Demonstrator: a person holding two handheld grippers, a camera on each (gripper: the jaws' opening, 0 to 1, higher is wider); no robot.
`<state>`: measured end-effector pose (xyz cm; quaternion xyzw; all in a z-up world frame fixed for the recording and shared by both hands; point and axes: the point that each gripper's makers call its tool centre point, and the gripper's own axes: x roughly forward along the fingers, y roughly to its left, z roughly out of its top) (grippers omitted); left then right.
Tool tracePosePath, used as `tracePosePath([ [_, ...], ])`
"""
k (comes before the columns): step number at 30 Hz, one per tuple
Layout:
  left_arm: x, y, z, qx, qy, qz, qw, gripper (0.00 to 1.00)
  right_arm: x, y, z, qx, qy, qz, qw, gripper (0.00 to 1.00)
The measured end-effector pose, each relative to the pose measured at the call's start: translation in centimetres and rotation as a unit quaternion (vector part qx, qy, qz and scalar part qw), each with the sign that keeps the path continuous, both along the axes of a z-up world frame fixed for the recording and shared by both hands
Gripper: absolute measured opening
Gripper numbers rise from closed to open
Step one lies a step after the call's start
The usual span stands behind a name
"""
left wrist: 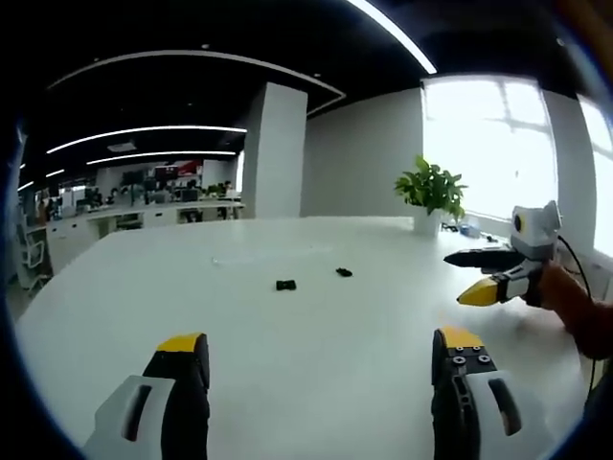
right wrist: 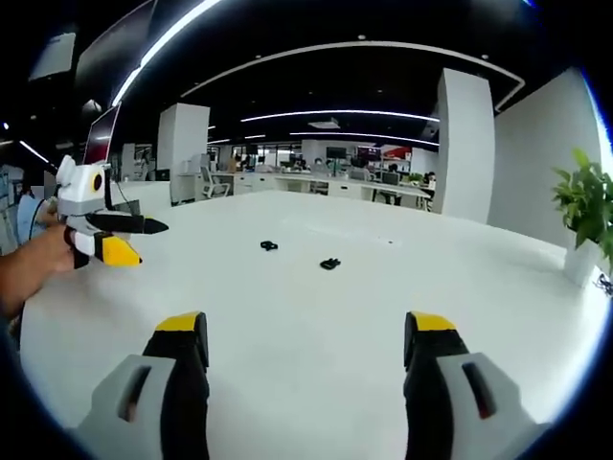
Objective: Snap the two parts of the plastic buckle together until the buckle closes and remains connected.
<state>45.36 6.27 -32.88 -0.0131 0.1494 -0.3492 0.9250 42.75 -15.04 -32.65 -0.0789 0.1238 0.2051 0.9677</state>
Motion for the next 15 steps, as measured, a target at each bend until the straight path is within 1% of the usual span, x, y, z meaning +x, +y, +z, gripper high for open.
tracePosePath([
  [4,0.3,-0.3,0.5,-0.002,0.0,0.002,1.0,0.98,0.5,0.1,-0.1,-0.001,0.001,-0.001,1.0,0.83],
  [7,1.0,-0.7,0.6,-0.006,0.003,0.0,1.0,0.97,0.8,0.0,-0.1,0.001,0.002,-0.002,1.0,0.82],
  [9,1.5,-0.9,0.6,-0.002,0.001,0.001,1.0,0.97,1.0,0.0,-0.1,0.001,0.001,-0.005,1.0,0.82],
  [11,1.9,-1.1,0.6,-0.003,0.001,0.001,1.0,0.97,1.7,-0.2,0.0,0.002,0.001,-0.005,1.0,0.8],
  [13,2.2,-1.2,0.7,-0.003,0.0,0.003,1.0,0.97,2.2,-0.3,0.2,0.006,0.001,-0.005,1.0,0.8],
  [14,2.3,-1.3,0.7,-0.003,-0.001,0.003,1.0,0.97,2.1,-0.3,0.2,0.007,0.001,-0.005,1.0,0.8],
  [15,2.1,-1.4,0.7,-0.003,-0.002,0.004,1.0,0.97,2.1,-0.3,0.4,0.008,-0.002,-0.007,0.9999,0.8],
])
